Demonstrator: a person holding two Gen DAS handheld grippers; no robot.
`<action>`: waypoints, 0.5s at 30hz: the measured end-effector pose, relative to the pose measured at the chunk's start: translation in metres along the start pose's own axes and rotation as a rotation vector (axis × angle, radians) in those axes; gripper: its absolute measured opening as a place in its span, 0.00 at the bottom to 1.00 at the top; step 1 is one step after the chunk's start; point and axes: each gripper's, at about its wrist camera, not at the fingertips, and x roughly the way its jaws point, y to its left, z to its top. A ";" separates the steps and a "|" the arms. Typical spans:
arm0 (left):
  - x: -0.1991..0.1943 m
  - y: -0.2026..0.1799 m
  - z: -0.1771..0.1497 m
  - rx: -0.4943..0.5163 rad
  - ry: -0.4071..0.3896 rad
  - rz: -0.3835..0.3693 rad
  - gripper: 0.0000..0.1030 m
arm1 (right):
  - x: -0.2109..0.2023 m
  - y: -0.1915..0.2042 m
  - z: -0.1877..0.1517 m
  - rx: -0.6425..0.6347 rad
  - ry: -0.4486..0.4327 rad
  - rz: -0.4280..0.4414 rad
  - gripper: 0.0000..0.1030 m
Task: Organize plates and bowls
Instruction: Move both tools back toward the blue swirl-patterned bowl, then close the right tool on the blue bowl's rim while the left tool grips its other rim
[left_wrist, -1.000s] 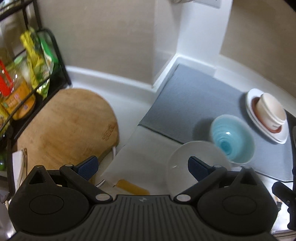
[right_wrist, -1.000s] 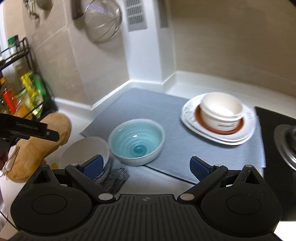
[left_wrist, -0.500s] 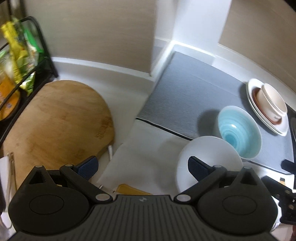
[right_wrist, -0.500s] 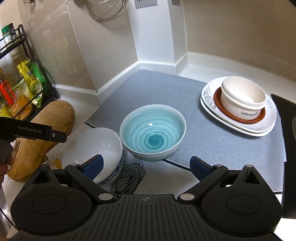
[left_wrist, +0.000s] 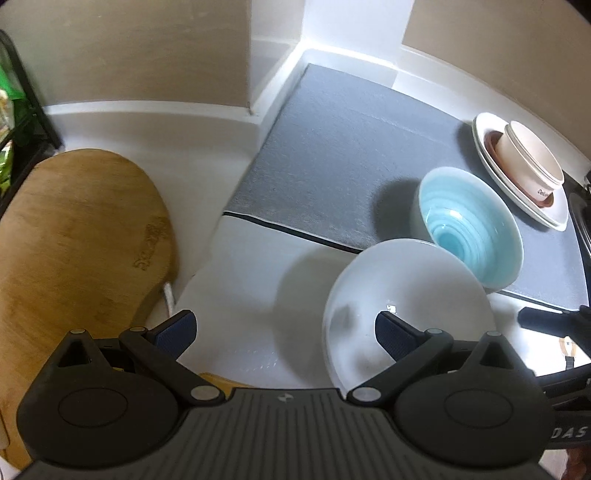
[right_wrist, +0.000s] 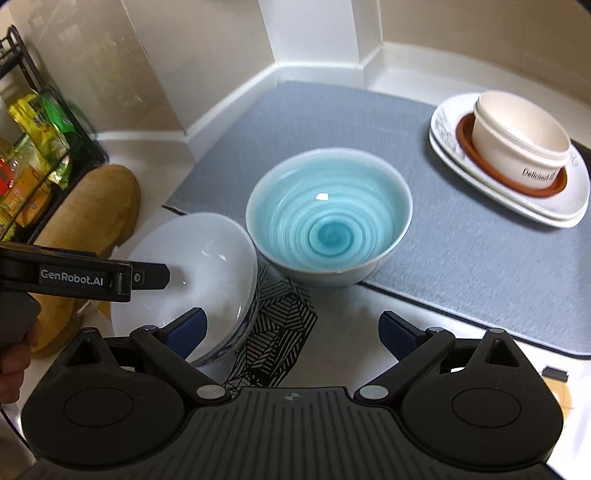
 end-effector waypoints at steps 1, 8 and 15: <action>0.002 -0.001 0.001 0.005 0.004 -0.001 1.00 | 0.003 0.001 0.000 0.007 0.010 -0.001 0.96; 0.018 -0.005 0.005 0.013 0.045 -0.020 1.00 | 0.016 0.002 0.000 0.027 0.042 -0.015 0.96; 0.027 -0.006 0.008 0.023 0.071 -0.009 1.00 | 0.026 0.000 0.001 0.038 0.078 -0.007 0.94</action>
